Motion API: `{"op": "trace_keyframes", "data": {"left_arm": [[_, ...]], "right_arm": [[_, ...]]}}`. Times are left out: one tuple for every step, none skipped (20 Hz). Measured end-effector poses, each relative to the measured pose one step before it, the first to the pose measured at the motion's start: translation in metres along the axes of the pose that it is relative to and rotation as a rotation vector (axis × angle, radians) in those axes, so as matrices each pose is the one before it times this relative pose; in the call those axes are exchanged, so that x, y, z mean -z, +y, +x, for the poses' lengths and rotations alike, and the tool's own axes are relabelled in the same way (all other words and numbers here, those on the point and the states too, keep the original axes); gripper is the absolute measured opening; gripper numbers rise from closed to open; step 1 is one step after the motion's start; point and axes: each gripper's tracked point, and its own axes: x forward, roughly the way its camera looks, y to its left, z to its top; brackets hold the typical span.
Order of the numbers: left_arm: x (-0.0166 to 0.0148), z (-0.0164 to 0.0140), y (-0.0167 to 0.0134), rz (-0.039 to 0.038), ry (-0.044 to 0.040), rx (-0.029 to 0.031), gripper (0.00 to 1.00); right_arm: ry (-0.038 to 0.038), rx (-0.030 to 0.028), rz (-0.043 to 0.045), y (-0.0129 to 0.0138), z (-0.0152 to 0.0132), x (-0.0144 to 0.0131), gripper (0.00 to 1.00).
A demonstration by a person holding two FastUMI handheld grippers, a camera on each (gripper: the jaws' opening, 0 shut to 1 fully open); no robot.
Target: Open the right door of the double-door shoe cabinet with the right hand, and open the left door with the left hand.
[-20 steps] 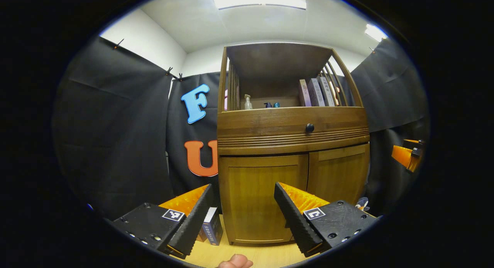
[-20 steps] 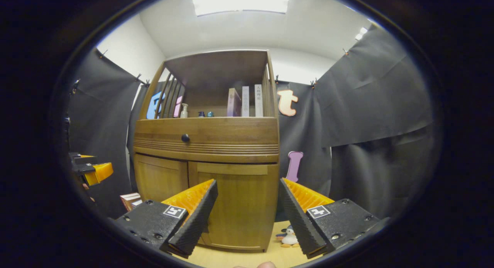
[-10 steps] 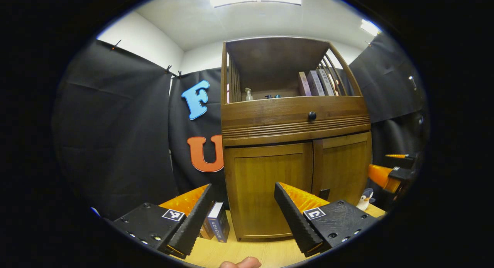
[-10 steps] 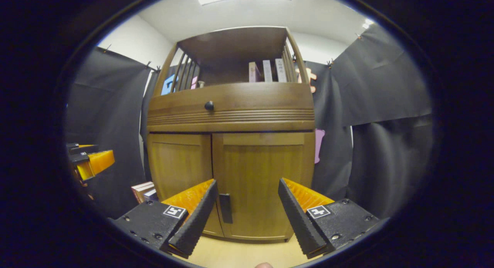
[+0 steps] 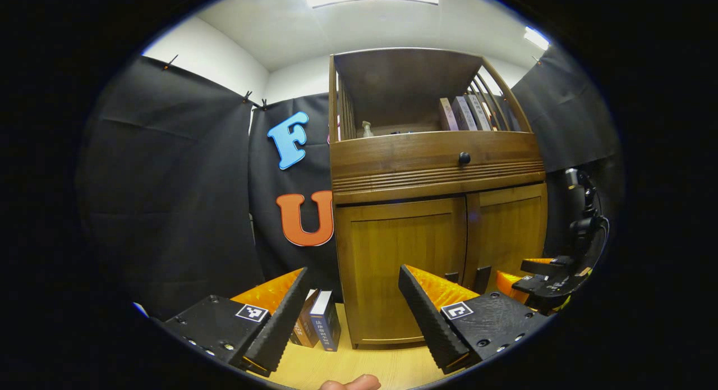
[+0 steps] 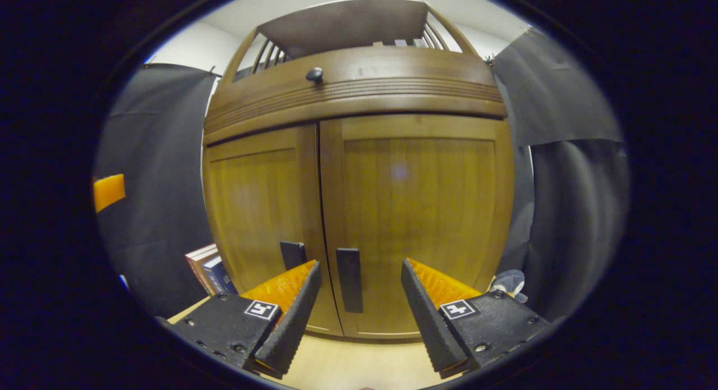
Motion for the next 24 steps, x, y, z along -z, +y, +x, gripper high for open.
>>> {"op": "trace_keyframes", "data": {"left_arm": [[0.00123, 0.00221, 0.00193, 0.00146, 0.00251, -0.00145, 0.96], [0.00109, 0.00216, 0.00145, -0.00085, 0.00018, -0.00135, 0.96], [-0.00015, 0.00230, 0.00114, -0.00235, -0.00094, -0.00099, 0.96], [-0.00009, 0.00152, 0.00067, -0.00227, 0.00006, -0.00049, 0.96], [0.00124, 0.00129, 0.00107, -0.00080, 0.00063, -0.00028, 0.96], [0.00088, 0.00169, 0.00076, -0.00008, 0.00177, 0.00043, 0.96], [0.00182, 0.00231, -0.00053, 0.00072, 0.00283, 0.00082, 0.96], [0.00110, 0.00113, 0.00028, 0.00095, 0.00257, 0.00133, 0.96], [0.00091, 0.00079, 0.00097, 0.00155, 0.00172, 0.00083, 0.96], [0.00033, 0.00104, -0.00016, 0.00191, 0.00128, 0.00126, 0.96], [0.00086, 0.00126, 0.00058, 0.00185, 0.00053, 0.00064, 0.96], [0.00120, 0.00047, 0.00061, 0.00146, 0.00200, 0.00044, 0.96], [0.00046, 0.00038, 0.00047, 0.00049, 0.00131, -0.00003, 0.96], [0.00027, 0.00048, 0.00070, -0.00002, 0.00192, 0.00041, 0.96], [0.00125, 0.00081, 0.00107, -0.00058, 0.00181, -0.00059, 0.96], [0.00109, 0.00075, 0.00083, -0.00110, 0.00262, 0.00076, 0.96], [0.00082, -0.00087, 0.00029, -0.00092, 0.00187, 0.00142, 0.96], [-0.00012, 0.00044, 0.00010, -0.00019, 0.00231, 0.00123, 0.96], [0.00090, 0.00058, 0.00073, 0.00011, 0.00206, 0.00225, 0.96], [0.00002, 0.00052, -0.00036, -0.00013, 0.00217, 0.00304, 0.96], [0.00012, 0.00156, -0.00056, 0.00001, 0.00320, 0.00449, 0.96], [0.00003, -0.00058, -0.00109, -0.00003, 0.00096, 0.00353, 0.96], [0.00040, 0.00000, -0.00023, -0.00155, -0.00069, 0.00515, 0.96], [-0.00042, 0.00022, -0.00237, -0.00365, 0.00119, 0.00850, 0.96]], "right_arm": [[0.01615, 0.00454, 0.00721, 0.00005, 0.00739, 0.00669, 0.90], [0.01657, 0.00280, 0.00499, 0.00053, 0.00808, 0.00447, 0.87], [0.01241, 0.00283, 0.00306, 0.00095, 0.00711, 0.00387, 0.86], [0.00517, -0.00512, 0.00606, 0.00063, 0.00825, 0.00096, 0.83], [-0.00027, -0.00155, 0.00685, -0.00038, 0.00604, 0.00394, 0.82], [0.01072, 0.00864, 0.00208, -0.00163, 0.00795, 0.00475, 0.77], [0.01248, 0.00468, 0.00525, 0.00125, 0.00351, 0.00757, 0.78], [0.01575, -0.00053, 0.01128, 0.00127, 0.00449, 0.00324, 0.76], [0.01109, 0.00290, 0.00757, -0.00106, 0.00616, 0.00358, 0.76], [0.00766, 0.00635, 0.00327, 0.00072, 0.00803, 0.00318, 0.72], [0.00141, -0.00224, 0.00146, 0.00104, 0.00611, 0.00199, 0.69], [0.00101, 0.00887, -0.00425, -0.00013, 0.00526, 0.00113, 0.63], [-0.00006, 0.00162, -0.00231, 0.00078, 0.00260, 0.00118, 0.61], [-0.00066, -0.00182, -0.00078, 0.00221, 0.00319, 0.00049, 0.58], [-0.00215, -0.00788, 0.00284, 0.00384, 0.00377, 0.00071, 0.54], [0.00003, 0.00484, -0.00043, 0.00061, 0.00296, 0.00044, 0.46], [-0.00486, 0.00306, -0.00173, -0.00066, 0.00284, 0.00003, 0.43], [-0.00286, 0.00259, -0.00169, -0.00042, 0.00126, -0.00089, 0.39], [0.00009, 0.00258, -0.00347, 0.00008, 0.00164, 0.00092, 0.39], [0.00046, 0.00338, -0.00426, -0.00005, 0.00139, -0.00055, 0.39], [0.00046, 0.00488, -0.00562, -0.00025, 0.00072, 0.00076, 0.39], [0.00313, 0.00690, -0.01057, -0.00068, -0.00087, -0.00067, 0.38], [0.00798, 0.00728, -0.01857, 0.00012, -0.00084, 0.00120, 0.37], [0.01123, 0.00242, -0.01766, -0.00075, -0.00019, -0.00032, 0.35]]}}
